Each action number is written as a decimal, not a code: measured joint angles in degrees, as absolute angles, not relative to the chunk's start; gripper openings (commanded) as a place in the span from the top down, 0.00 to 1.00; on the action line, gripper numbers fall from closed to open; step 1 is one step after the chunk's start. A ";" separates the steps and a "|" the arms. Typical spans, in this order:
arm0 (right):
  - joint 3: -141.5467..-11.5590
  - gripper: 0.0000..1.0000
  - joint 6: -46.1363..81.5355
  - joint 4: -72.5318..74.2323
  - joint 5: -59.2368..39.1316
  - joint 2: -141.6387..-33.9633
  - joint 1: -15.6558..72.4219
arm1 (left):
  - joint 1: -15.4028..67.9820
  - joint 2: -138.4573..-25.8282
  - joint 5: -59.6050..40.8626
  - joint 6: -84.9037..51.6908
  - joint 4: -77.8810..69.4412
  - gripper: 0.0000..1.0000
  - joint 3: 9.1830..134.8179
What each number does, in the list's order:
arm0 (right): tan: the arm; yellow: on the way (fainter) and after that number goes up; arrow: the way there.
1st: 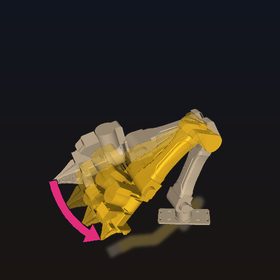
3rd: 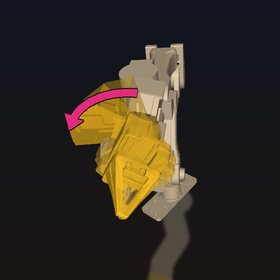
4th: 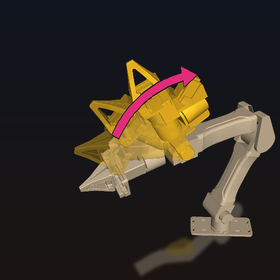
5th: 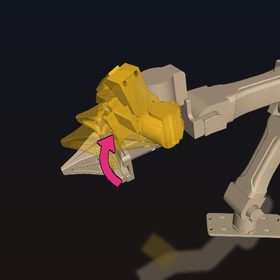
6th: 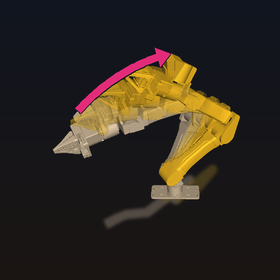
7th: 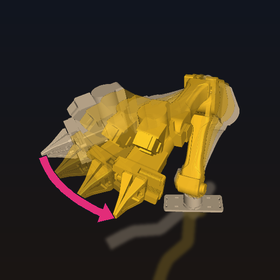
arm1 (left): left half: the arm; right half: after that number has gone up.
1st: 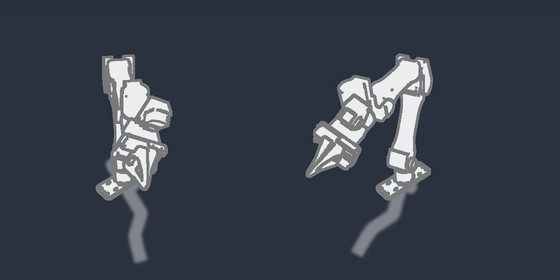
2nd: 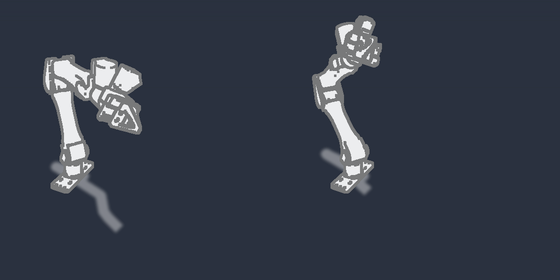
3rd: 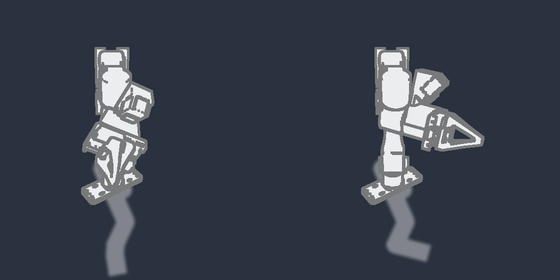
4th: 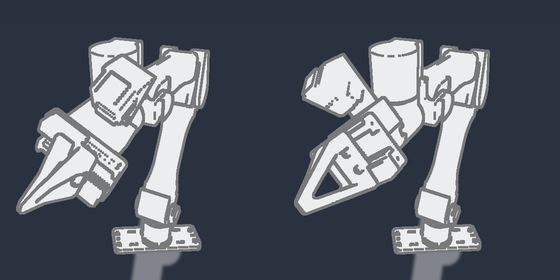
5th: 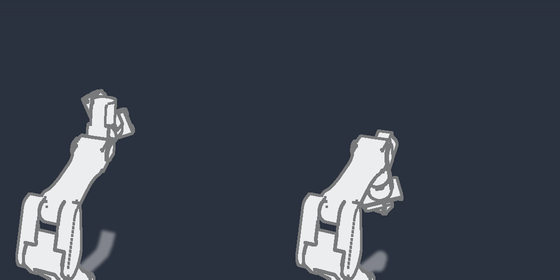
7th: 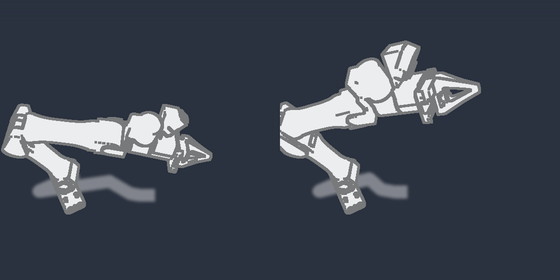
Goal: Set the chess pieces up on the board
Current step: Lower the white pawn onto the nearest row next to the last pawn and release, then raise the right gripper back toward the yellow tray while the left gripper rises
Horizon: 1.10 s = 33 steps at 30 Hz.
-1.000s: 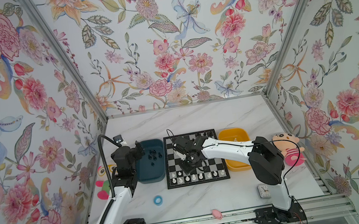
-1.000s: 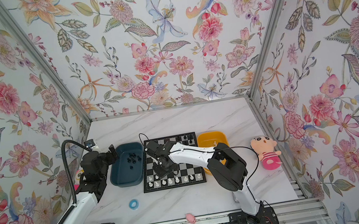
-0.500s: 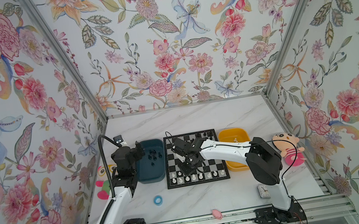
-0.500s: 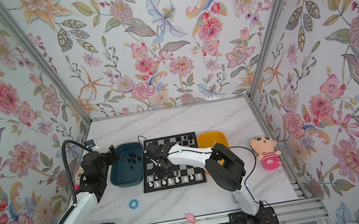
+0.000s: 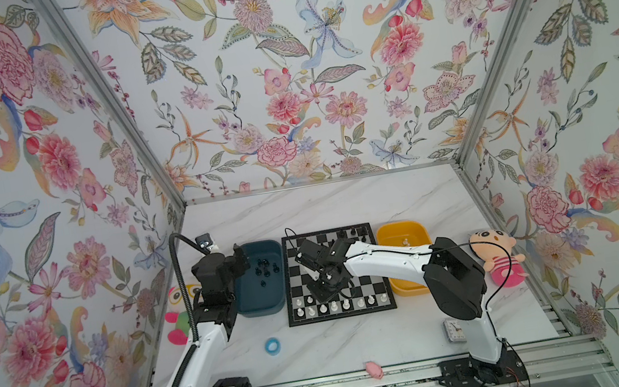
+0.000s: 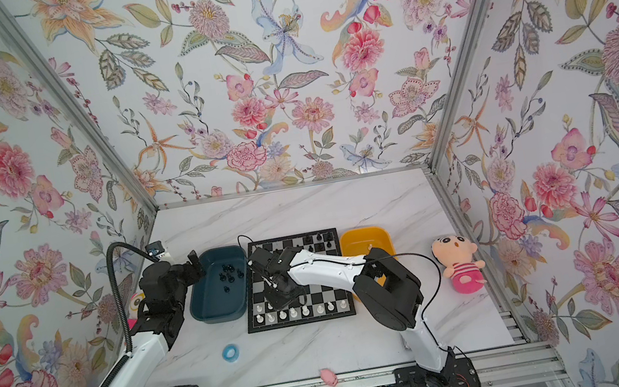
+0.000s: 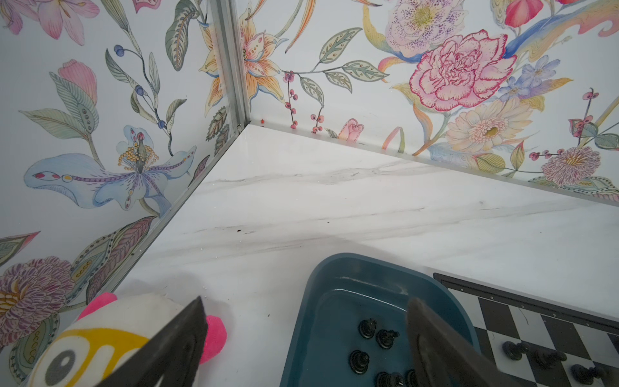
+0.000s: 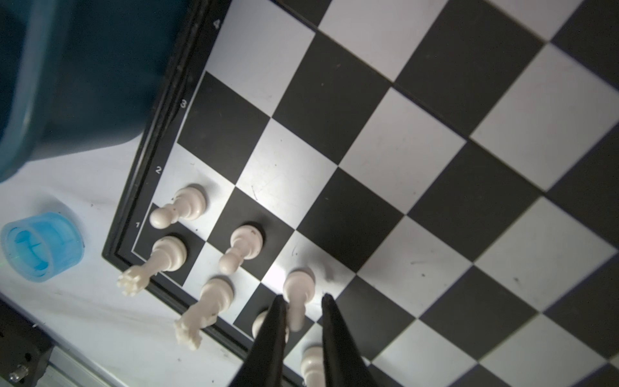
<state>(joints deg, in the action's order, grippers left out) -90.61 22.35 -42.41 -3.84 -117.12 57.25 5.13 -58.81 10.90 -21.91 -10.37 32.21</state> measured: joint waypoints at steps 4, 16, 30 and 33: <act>-90.65 0.75 22.37 -42.44 -3.60 -117.12 57.36 | 5.13 -58.70 10.90 -21.91 -10.35 0.06 32.21; -90.80 0.74 22.31 -42.35 -0.99 -111.63 57.06 | 5.13 -56.75 10.61 -21.91 -10.11 0.07 32.23; -88.03 0.72 19.68 -33.01 -0.62 -97.95 43.77 | 5.15 -65.21 4.78 -22.59 2.22 0.16 47.55; -86.67 0.71 19.05 -29.69 -1.56 -96.90 40.36 | 5.23 -68.84 4.56 -22.87 8.08 0.22 53.74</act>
<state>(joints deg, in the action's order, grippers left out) -86.67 19.05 -29.69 -1.56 -96.90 40.36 5.23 -68.84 4.56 -22.87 8.08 53.74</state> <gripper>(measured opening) 0.283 0.807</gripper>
